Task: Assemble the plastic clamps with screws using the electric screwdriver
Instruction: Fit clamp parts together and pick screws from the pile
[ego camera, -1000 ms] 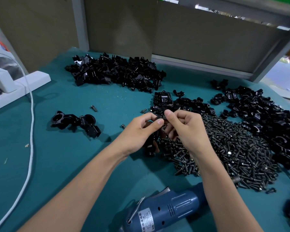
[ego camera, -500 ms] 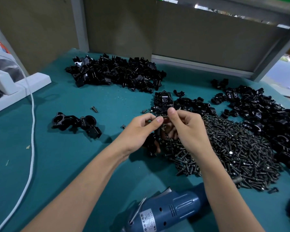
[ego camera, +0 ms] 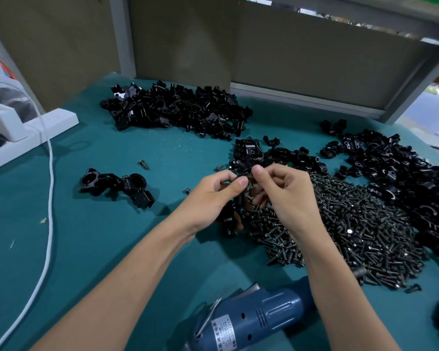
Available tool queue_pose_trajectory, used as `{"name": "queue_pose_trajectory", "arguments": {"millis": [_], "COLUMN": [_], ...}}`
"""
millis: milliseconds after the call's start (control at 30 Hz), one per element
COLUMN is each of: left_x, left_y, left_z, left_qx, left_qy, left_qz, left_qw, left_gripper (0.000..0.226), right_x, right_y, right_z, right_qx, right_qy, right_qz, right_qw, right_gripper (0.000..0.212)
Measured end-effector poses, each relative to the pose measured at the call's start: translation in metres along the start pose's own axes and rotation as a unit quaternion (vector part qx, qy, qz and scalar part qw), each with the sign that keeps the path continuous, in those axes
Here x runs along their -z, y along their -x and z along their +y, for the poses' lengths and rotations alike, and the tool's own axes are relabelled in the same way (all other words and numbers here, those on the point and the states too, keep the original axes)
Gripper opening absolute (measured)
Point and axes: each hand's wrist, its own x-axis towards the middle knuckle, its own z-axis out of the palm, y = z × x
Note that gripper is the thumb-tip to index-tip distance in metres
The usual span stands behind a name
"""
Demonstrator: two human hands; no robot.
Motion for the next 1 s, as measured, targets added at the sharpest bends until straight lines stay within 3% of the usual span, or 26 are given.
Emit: {"name": "queue_pose_trajectory", "arguments": {"millis": [67,167,300,433,567,600,667,933,1000], "left_x": [0.0,0.001,0.0,0.006,0.015,0.014,0.01,0.008,0.006], "left_y": [0.0,0.001,0.001,0.0,-0.002,-0.001,0.0,0.003,0.003], "left_z": [0.0,0.002,0.002,0.005,0.008,0.008,0.008,0.008,0.007], "left_qx": [0.001,0.003,0.006,0.026,0.016,0.014,0.008,0.029,0.039], "left_qy": [0.019,0.052,0.04,0.052,0.049,0.047,0.052,0.065,0.109], "left_qz": [-0.004,-0.013,-0.011,0.032,0.096,0.096,0.073,-0.02,-0.019], "left_qw": [1.0,0.999,0.999,0.998,0.994,0.994,0.996,0.997,0.993], "left_gripper": [0.025,0.023,0.026,0.031,0.03,0.027,0.02,0.015,0.028], "right_x": [0.001,0.002,0.002,0.006,0.003,0.001,-0.003,-0.002,-0.001], "right_y": [-0.001,-0.002,-0.002,-0.004,0.0,0.001,0.002,0.001,0.0], "right_z": [0.0,0.0,0.0,0.002,0.001,0.0,-0.003,0.001,0.001], "right_qx": [0.027,0.03,0.003,-0.005,-0.005,0.01,0.018,0.022,0.032], "right_qy": [-0.004,-0.042,-0.012,0.031,0.131,0.136,0.106,0.128,0.096], "right_qz": [-0.014,-0.007,0.007,0.03,-0.049,-0.056,-0.074,-0.08,-0.06], "right_qw": [1.0,0.999,1.0,0.999,0.99,0.989,0.991,0.988,0.993], "right_gripper": [0.002,0.02,0.007,0.018,0.012,0.019,0.033,0.04,0.033]}}
